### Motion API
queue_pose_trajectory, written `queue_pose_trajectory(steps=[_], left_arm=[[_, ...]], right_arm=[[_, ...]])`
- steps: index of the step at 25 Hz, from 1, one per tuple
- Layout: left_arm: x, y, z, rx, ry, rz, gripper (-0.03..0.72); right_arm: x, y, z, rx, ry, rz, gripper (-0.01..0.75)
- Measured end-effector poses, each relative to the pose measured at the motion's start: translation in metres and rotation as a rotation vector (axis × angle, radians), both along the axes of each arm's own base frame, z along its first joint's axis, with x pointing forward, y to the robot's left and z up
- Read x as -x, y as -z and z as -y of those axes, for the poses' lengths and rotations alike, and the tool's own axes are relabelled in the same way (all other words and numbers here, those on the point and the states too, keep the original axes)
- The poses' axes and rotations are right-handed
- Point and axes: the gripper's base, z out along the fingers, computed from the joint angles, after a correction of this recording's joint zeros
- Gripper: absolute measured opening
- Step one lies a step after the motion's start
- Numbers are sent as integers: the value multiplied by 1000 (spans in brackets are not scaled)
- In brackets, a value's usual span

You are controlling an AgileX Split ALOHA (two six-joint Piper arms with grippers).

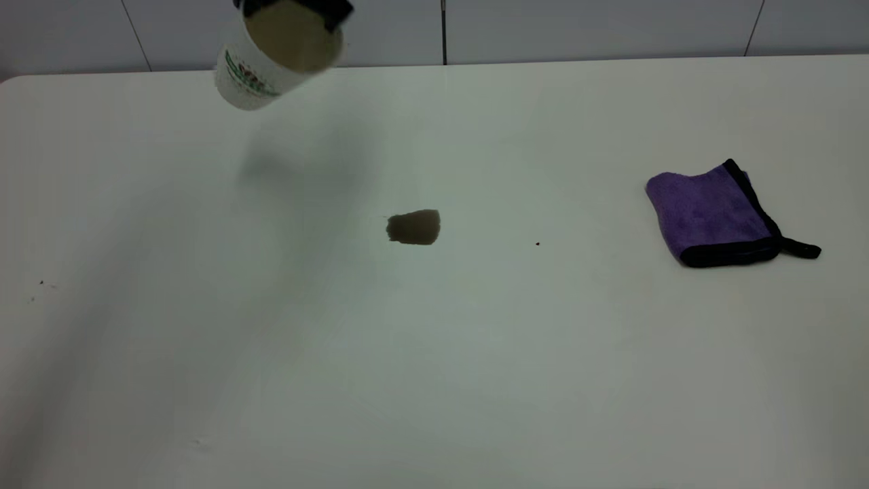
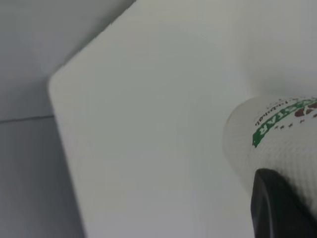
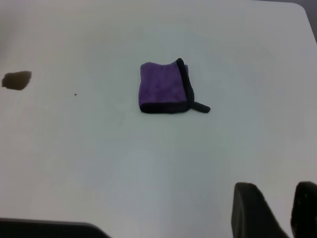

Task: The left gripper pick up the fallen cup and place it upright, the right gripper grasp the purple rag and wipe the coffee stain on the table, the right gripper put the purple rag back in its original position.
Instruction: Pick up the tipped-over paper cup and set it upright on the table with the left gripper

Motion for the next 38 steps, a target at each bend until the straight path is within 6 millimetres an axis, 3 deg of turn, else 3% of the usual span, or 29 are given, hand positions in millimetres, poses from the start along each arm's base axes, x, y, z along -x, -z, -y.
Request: queue_pose_trajectory(steps=[4,9,13,18,24,29,33,38], left_arm=[[-6,-30,-40,256,-67,-68,8],[-18,-22,-81,495,-98,-172,8],[-30,0,-107,645,-111,-235,8],[-41,47,-125,785,-95,-309,8],[-47,89,-128,833,-109,-342,8],[-48,105,-127,837,-121,-352,32],[-48,108,-128,833,-115,-355,128],[-48,107,-127,824,-80,-356,394]], right_arm=[[0,0,0,0,0,0,239],[0,0,0,0,0,0,239],[0,0,0,0,0,0,239],[0,0,0,0,0,0,239],[0,0,0,0,0,0,239],[0,0,0,0,0,0,239],[0,0,0,0,0,0,239],[0,0,0,0,0,0,239]])
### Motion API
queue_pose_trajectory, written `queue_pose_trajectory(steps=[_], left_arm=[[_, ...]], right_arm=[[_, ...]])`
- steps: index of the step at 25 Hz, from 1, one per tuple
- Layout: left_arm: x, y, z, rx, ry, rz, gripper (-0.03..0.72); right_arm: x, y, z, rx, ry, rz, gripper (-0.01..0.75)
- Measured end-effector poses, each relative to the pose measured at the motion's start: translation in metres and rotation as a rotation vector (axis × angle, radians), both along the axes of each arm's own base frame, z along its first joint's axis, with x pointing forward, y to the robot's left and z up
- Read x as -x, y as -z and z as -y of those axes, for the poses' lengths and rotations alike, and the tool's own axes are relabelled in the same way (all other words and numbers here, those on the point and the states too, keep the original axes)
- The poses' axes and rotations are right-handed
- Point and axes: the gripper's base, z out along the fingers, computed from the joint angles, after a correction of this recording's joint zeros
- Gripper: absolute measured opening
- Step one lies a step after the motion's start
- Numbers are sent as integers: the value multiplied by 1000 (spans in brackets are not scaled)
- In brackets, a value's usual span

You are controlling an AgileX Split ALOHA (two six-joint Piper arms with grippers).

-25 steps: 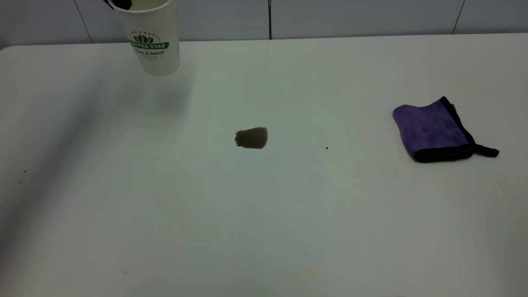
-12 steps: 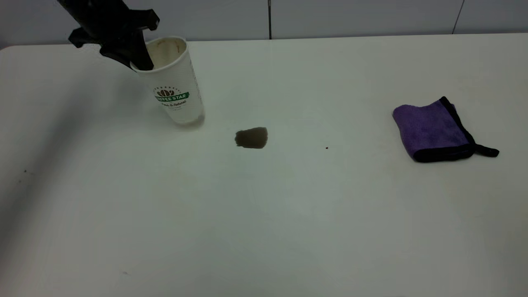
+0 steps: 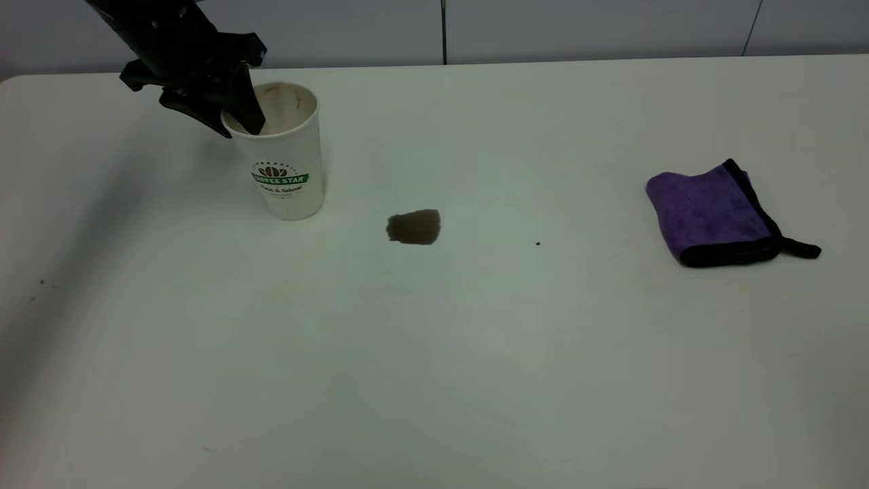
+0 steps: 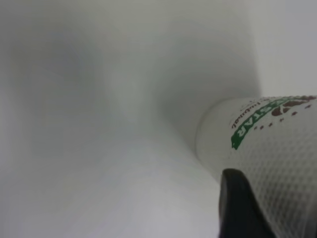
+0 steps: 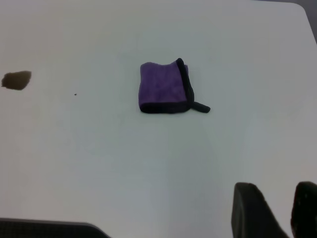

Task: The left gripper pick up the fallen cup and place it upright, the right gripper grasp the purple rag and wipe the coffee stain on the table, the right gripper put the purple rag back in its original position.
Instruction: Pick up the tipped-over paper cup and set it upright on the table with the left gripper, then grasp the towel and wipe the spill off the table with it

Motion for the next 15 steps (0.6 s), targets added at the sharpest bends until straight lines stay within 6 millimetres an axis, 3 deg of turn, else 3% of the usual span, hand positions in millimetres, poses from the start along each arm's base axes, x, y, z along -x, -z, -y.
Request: queue_pose_trajectory(steps=[3,6,10,15], left_arm=[[0,-17,0,0,30,26,597],[4,-63,-2,7,59,82,707],[25,-149,-10,13,91,168,702],[82,-250,-24,-103,132,220,602]], right_arm=[[0,0,0,0,0,0,239],[0,0,0,0,0,0,239],[0,0,0,0,0,0,239],[0,0,0,0,0,0,239]])
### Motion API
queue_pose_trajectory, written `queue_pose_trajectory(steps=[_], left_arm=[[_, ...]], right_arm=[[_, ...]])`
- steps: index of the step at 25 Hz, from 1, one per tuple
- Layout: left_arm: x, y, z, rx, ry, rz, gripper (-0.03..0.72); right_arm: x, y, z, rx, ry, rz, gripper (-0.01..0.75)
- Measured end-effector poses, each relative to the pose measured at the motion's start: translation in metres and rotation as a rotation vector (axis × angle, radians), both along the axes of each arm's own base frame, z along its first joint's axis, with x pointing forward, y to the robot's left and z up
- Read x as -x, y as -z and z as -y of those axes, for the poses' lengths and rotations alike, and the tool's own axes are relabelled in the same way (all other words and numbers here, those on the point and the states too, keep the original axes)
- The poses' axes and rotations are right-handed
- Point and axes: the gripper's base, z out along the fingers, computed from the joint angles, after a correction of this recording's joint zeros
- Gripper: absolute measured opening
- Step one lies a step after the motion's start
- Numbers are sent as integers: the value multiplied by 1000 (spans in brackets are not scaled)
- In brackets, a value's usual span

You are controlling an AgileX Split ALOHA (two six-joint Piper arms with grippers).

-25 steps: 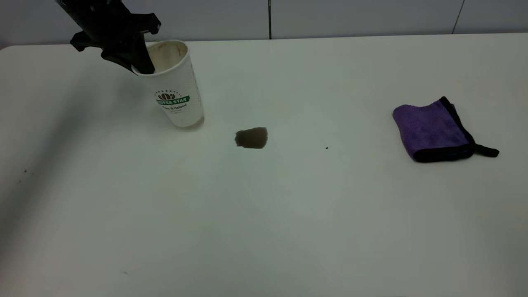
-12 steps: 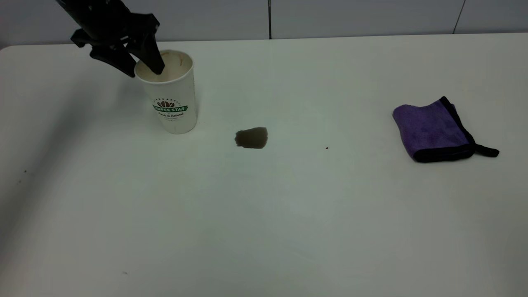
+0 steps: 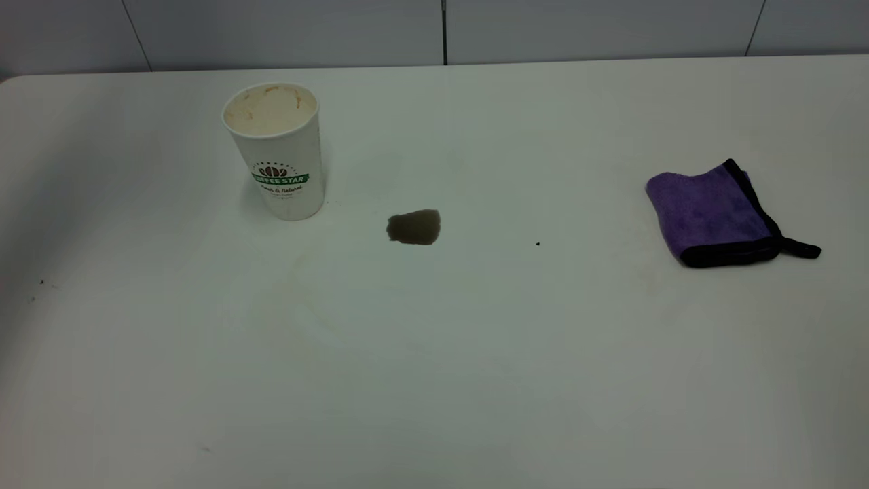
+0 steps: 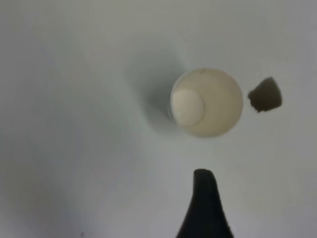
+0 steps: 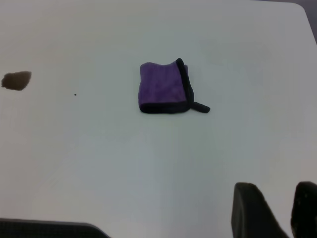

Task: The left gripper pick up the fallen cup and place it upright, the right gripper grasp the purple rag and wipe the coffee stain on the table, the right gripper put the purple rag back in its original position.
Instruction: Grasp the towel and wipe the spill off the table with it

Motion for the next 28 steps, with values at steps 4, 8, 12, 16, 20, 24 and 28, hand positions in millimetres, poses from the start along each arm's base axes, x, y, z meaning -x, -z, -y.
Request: queue_pose_trajectory(steps=[4,8,12,16,20,24,28], left_arm=[[44,-58,-13,-76,-118,77,492],[87,-96,-23,-112,-230,173,401],[146,-104,-29,-134,-267,199,329],[216,-104,-33,-133,-275,246,275],[282,-94,-35,-113,-292,315,240],[332,-59,-36,-84,-312,325,238],[359,-13,-34,-50,-306,277,238]], right_arm=[[0,0,0,0,0,0,239],[0,0,0,0,0,0,239],[0,0,0,0,0,0,239],[0,0,0,0,0,0,239],[0,0,0,0,0,0,239],[0,0,0,0,0,0,239],[0,0,0,0,0,0,239]])
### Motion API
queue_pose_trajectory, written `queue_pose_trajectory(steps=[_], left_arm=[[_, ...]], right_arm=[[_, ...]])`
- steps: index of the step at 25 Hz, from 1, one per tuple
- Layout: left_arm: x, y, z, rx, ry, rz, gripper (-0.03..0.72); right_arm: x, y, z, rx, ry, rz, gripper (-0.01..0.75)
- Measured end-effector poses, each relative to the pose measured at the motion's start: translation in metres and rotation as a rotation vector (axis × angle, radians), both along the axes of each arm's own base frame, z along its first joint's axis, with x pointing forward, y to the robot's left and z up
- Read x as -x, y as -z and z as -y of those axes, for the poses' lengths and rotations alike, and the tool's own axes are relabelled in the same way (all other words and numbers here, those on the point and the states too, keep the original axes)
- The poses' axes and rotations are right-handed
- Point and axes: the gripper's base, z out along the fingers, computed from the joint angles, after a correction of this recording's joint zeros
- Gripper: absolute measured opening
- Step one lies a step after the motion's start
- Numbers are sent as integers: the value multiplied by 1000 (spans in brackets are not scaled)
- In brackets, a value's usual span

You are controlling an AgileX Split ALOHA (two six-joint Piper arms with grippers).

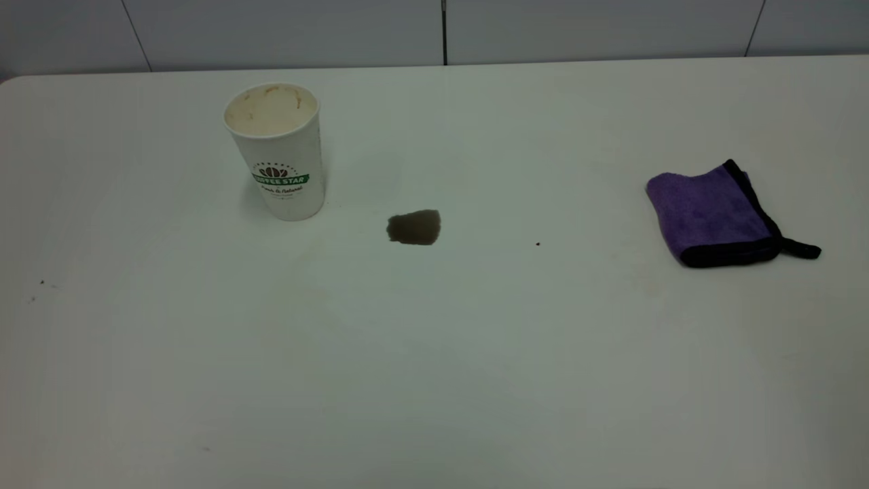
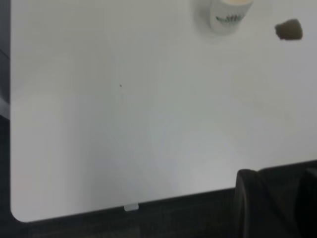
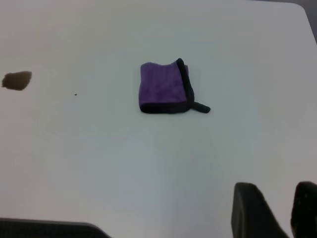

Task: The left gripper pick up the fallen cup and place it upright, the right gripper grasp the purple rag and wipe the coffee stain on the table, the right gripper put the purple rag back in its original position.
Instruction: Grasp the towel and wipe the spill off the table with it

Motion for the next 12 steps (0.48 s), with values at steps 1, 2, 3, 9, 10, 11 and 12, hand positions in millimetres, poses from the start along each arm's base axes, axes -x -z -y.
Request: queue_pose_trajectory(steps=[1,2,3,9,10,11,12], left_arm=[[5,9,0,5,0,-4,238],[9,20,0,7,-4,-22,238],[12,30,0,11,-10,-33,238],[25,72,-1,29,-33,-41,239],[27,76,-1,31,-33,-14,239],[30,79,-1,33,-33,14,239],[34,80,-1,33,-33,41,239]], right_arm=[[0,0,0,0,0,0,239],[0,0,0,0,0,0,239],[0,0,0,0,0,0,239],[0,0,0,0,0,0,239],[0,0,0,0,0,0,239],[0,0,0,0,0,0,239],[0,0,0,0,0,0,239]])
